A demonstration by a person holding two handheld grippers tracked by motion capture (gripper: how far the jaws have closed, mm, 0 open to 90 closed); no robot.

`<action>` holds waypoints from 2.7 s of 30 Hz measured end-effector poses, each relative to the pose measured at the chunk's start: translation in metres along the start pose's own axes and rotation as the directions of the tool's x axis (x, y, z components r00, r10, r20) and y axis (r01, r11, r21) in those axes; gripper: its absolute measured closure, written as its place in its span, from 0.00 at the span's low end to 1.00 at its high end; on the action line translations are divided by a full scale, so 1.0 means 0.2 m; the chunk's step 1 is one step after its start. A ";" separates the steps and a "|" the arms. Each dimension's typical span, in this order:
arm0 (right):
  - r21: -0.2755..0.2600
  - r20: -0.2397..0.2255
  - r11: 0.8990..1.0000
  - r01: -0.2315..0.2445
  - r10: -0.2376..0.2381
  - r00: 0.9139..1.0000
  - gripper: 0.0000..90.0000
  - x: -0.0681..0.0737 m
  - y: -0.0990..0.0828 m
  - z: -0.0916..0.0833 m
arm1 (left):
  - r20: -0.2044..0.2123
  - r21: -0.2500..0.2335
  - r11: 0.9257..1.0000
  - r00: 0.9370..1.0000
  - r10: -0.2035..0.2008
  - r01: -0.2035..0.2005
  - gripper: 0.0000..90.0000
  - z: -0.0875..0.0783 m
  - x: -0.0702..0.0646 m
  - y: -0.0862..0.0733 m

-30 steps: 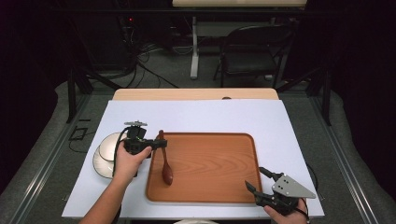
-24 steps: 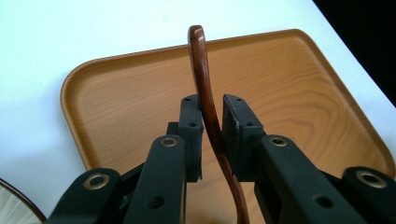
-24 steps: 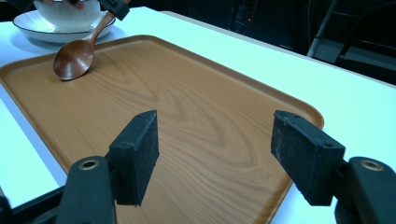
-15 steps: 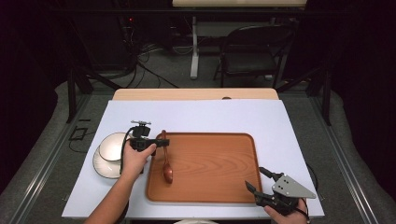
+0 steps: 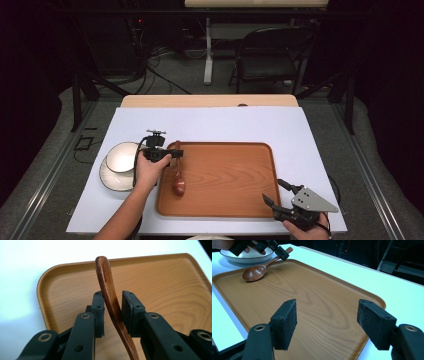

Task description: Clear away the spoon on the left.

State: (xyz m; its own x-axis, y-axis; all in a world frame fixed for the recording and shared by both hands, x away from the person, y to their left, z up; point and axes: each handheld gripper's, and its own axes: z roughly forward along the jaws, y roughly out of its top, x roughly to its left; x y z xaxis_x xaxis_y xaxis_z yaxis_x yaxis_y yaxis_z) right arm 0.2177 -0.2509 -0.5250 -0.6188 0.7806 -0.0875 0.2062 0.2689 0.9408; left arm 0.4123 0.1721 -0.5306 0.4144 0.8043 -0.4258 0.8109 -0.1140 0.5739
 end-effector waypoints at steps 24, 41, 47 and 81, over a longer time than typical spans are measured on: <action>-0.001 0.001 1.000 -0.001 0.001 1.000 0.36 0.00 0.00 0.00 | -0.097 0.029 1.000 0.995 -0.005 0.008 0.68 0.07 0.00 -0.03; -0.004 -0.002 1.000 -0.007 0.007 1.000 0.36 0.00 0.00 0.00 | -0.157 0.022 0.998 0.986 0.062 -0.060 0.52 0.04 -0.05 -0.03; -0.003 -0.002 1.000 -0.005 0.005 1.000 0.36 0.00 0.00 0.00 | -0.161 0.014 0.996 0.983 0.086 -0.085 0.52 -0.01 -0.07 -0.02; 0.002 -0.001 1.000 -0.006 0.006 1.000 0.36 0.01 0.00 0.01 | -0.291 -0.168 0.961 0.942 0.165 -0.220 0.50 -0.61 -0.11 -0.06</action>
State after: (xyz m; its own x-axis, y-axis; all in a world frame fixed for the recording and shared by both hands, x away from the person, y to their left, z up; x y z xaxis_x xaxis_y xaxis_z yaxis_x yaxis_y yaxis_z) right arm 0.2176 -0.2489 -0.5250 -0.6186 0.7815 -0.0816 0.2116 0.2656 0.9406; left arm 0.3425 0.2271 -0.4434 0.4040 0.9089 -0.1032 0.6187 -0.1884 0.7627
